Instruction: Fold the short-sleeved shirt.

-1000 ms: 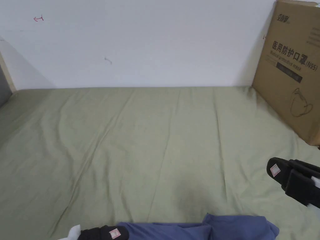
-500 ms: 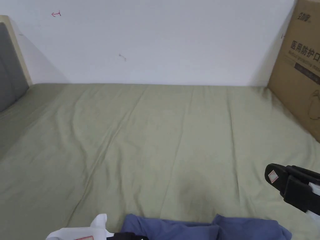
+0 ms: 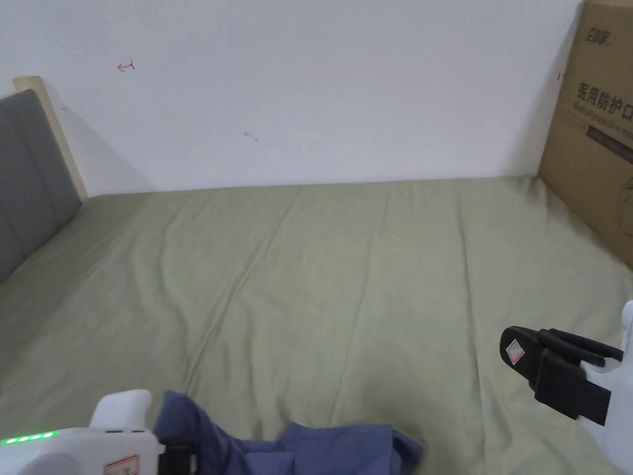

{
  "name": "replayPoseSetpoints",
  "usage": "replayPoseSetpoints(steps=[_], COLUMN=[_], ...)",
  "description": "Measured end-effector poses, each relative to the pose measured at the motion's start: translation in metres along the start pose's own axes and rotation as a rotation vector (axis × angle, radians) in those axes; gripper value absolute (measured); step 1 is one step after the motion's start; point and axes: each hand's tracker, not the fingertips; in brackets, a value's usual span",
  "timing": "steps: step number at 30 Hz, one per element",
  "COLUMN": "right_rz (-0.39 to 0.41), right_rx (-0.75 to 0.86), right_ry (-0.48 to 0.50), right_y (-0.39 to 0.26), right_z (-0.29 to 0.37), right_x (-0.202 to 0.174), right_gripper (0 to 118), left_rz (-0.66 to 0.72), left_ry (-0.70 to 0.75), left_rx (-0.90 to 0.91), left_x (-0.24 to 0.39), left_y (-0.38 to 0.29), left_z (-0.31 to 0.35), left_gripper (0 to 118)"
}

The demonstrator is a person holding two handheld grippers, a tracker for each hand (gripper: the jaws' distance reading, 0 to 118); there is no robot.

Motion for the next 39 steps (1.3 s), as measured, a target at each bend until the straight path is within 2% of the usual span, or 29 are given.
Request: replayPoseSetpoints(steps=[4, 9, 10, 14, 15, 16, 17, 19, 24, 26, 27, 28, 30, 31, 34, 38, 39], right_rz=[-0.009, -0.072, -0.080, -0.110, -0.122, -0.127, -0.129, -0.126, -0.120, -0.118, -0.118, -0.118, -0.113, -0.109, -0.098, -0.085, -0.079], right_rx=[0.004, 0.011, 0.013, 0.011, 0.009, 0.010, 0.013, 0.014, 0.010, 0.014, 0.014, 0.014, 0.011, 0.008, 0.003, -0.001, -0.001], right_ry=[-0.005, -0.015, -0.023, -0.032, -0.029, -0.032, -0.037, -0.044, -0.045, -0.043, -0.039, -0.035, -0.031, -0.031, -0.035, -0.045, -0.051], right_y=[0.003, 0.003, 0.002, 0.001, 0.001, 0.001, 0.000, -0.001, -0.001, -0.001, -0.001, -0.001, -0.002, -0.002, -0.003, -0.002, -0.001], right_z=[0.009, 0.023, 0.025, 0.029, 0.029, 0.030, 0.031, 0.031, 0.028, 0.028, 0.027, 0.027, 0.026, 0.026, 0.026, 0.029, 0.029], right_x=[0.011, 0.027, 0.030, 0.042, 0.045, 0.047, 0.049, 0.052, 0.051, 0.049, 0.048, 0.047, 0.045, 0.045, 0.045, 0.046, 0.046], right_gripper=[0, 0, 0, 0, 0, 0, 0, 0, 0, 0, 0, 0, 0, 0, 0, 0, 0], left_rz=[0.013, -0.038, -0.035, 0.040, 0.063, 0.077, 0.085, 0.066, 0.074, 0.102, 0.094, 0.056, -0.111, -0.176, -0.190, -0.214, -0.231], left_ry=[-0.135, -0.190, -0.208, -0.324, -0.378, -0.437, -0.501, -0.589, -0.460, -0.429, -0.441, -0.431, -0.263, -0.209, -0.284, -0.276, -0.236], left_rx=[-0.074, -0.158, -0.181, -0.235, -0.194, -0.160, -0.131, -0.083, 0.038, 0.079, 0.071, 0.061, 0.000, -0.039, -0.116, -0.208, -0.230], left_x=[0.054, 0.113, 0.117, 0.118, 0.116, 0.112, 0.109, 0.102, 0.076, 0.071, 0.071, 0.072, 0.088, 0.097, 0.118, 0.147, 0.154], left_y=[0.007, 0.001, -0.002, -0.015, -0.017, -0.019, -0.020, -0.019, -0.005, -0.005, -0.006, -0.004, -0.007, -0.011, -0.021, -0.034, -0.037], left_z=[-0.041, -0.101, -0.113, -0.140, -0.136, -0.130, -0.121, -0.102, -0.058, -0.048, -0.046, -0.048, -0.054, -0.064, -0.091, -0.137, -0.148], left_gripper=[11, 12, 20, 71, 86, 109, 118, 118, 118, 112, 104, 81, 19, 2, 2, 2, 2])
